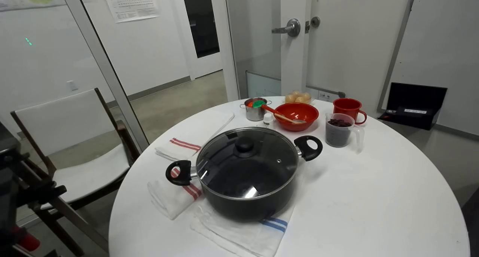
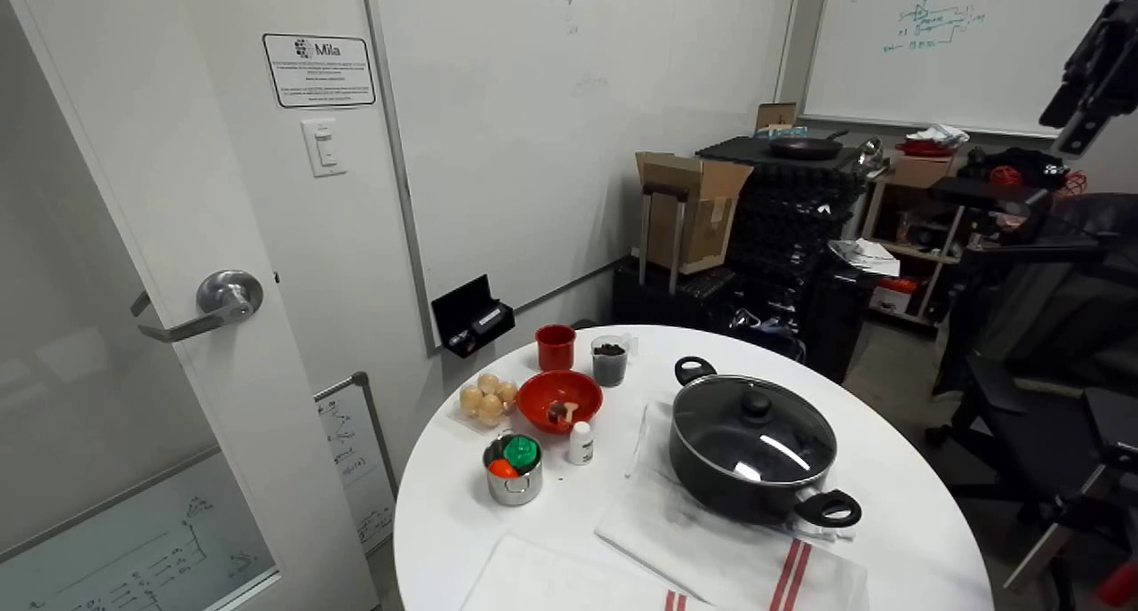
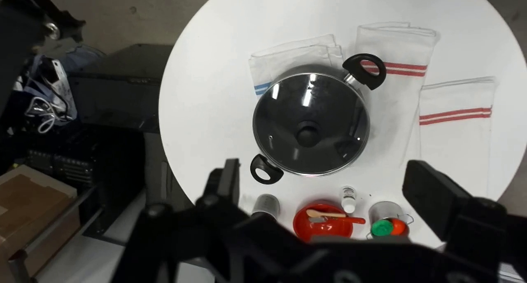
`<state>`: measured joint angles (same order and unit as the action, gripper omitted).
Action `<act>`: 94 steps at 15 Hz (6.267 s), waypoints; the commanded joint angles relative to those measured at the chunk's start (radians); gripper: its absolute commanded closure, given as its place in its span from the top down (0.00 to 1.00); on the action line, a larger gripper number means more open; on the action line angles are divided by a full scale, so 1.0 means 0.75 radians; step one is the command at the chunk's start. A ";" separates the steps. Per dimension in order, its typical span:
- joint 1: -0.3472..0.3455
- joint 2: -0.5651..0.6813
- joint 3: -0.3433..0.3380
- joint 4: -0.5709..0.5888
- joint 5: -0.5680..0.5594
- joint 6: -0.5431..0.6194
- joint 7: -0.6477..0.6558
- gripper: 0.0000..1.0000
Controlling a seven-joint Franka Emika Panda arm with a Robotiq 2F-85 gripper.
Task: Remove the lid from the pot
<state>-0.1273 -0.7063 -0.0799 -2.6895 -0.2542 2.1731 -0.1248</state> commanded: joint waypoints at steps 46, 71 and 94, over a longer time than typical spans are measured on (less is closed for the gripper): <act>-0.168 2.044 0.168 1.092 0.329 0.577 -0.528 1.00; -0.183 2.063 0.181 1.103 0.315 0.572 -0.525 0.25; -0.037 1.691 0.099 0.980 0.031 0.611 -0.478 0.25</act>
<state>-0.2090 0.6178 0.0046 -1.9742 -0.1727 2.6521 -0.4907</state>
